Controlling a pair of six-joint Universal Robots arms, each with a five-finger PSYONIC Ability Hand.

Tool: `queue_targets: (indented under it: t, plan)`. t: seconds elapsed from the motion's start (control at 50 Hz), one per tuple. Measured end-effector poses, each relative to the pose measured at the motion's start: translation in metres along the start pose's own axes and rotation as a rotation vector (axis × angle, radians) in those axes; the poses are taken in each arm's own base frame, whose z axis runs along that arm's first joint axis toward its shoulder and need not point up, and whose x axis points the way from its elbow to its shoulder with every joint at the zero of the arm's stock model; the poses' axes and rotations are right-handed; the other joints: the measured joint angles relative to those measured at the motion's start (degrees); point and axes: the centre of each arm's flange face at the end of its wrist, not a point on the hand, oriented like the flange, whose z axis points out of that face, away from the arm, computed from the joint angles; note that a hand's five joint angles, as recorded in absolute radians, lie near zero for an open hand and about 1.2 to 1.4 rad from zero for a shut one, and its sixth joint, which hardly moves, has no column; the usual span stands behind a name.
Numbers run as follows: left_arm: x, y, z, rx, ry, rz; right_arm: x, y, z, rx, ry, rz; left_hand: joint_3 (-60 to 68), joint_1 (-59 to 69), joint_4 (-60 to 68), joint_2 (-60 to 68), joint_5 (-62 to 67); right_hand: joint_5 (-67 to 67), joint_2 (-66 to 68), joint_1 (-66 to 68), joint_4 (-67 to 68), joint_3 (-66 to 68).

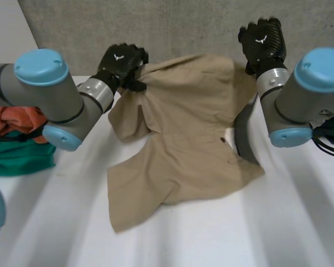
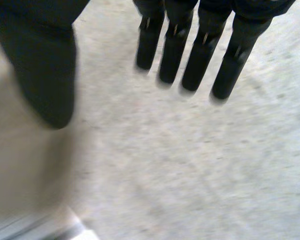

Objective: Fold the laundry.

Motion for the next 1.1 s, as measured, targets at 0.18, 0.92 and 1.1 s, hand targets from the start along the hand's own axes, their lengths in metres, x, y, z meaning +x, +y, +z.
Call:
queue_targets:
  t: [0.18,0.92,1.1]
  plan:
    - [-0.001,-0.043,0.005,0.147,-0.096,0.023,0.0,0.011,0.006,0.054,0.033,0.021,-38.1,-35.6,-38.7,-38.6,-36.6,-20.8,-19.6,-16.5,-22.5,-21.2]
    - [0.084,0.061,-0.243,-0.74,0.066,0.074,-0.033,0.075,-0.17,-0.432,-0.689,-0.006,-19.7,-14.9,-19.8,-20.0,-18.8,9.1,11.3,13.1,8.0,9.2]
    - [0.079,0.066,-0.217,-0.593,0.014,0.138,-0.036,0.089,-0.163,-0.413,-0.633,0.002,17.8,18.7,18.3,18.2,18.5,34.6,36.1,33.4,34.2,35.0]
